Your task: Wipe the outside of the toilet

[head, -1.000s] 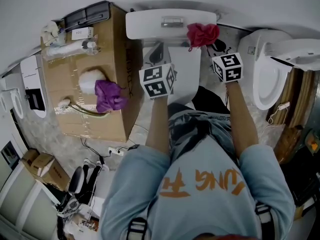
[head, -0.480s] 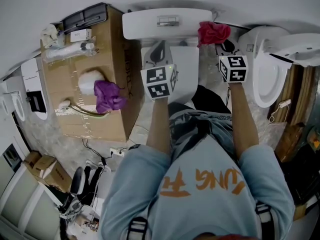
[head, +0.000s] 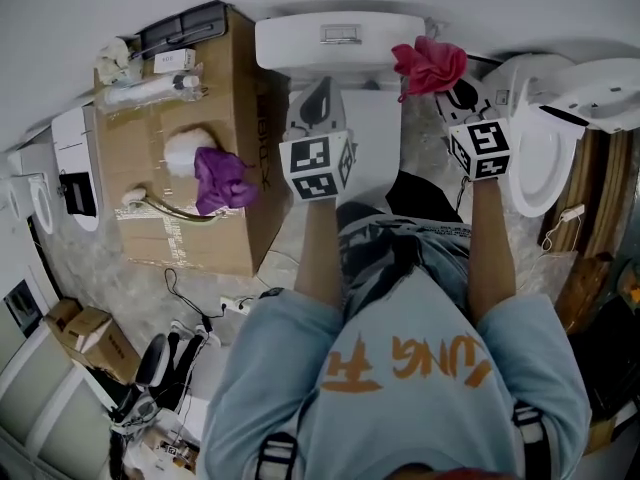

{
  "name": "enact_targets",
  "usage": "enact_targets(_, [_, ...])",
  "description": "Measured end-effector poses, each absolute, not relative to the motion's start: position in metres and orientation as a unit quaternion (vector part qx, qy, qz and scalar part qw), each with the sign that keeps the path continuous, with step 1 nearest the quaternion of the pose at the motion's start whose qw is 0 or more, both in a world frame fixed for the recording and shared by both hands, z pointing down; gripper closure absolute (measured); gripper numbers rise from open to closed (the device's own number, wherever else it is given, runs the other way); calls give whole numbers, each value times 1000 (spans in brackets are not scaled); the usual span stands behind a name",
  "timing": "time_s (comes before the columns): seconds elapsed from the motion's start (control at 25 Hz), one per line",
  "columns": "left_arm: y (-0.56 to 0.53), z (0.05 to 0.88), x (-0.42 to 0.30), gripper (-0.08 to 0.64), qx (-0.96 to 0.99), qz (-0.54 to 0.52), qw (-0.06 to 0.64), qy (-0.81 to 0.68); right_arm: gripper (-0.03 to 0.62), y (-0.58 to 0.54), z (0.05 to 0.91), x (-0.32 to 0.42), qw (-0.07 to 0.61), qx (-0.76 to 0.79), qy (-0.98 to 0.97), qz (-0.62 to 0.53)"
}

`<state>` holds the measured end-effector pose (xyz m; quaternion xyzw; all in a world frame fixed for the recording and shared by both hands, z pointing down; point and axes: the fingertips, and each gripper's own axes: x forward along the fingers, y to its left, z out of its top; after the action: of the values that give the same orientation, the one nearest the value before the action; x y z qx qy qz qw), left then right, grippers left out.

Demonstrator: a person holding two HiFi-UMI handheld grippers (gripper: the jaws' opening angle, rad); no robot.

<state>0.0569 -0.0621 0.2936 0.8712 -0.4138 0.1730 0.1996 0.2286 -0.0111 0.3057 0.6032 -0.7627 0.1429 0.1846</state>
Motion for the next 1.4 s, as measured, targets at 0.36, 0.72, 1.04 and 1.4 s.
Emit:
enact_targets(0.36, [-31,235,-21,537,864,130,166,-457,531,-2,223,161,118,582,-800,82])
enact_targets(0.72, [7,201,-111,537,853,119,145,-487,531,24,178,70,86,558,-823,55])
enact_targets(1.04, [36,226,-154,537,847,118,176,-487,531,53,185,10,73,540,-834,83])
enact_targets(1.4, [18,285,-162,537,830,111,210,-505,531,40,245,-12,102,513,-844,116])
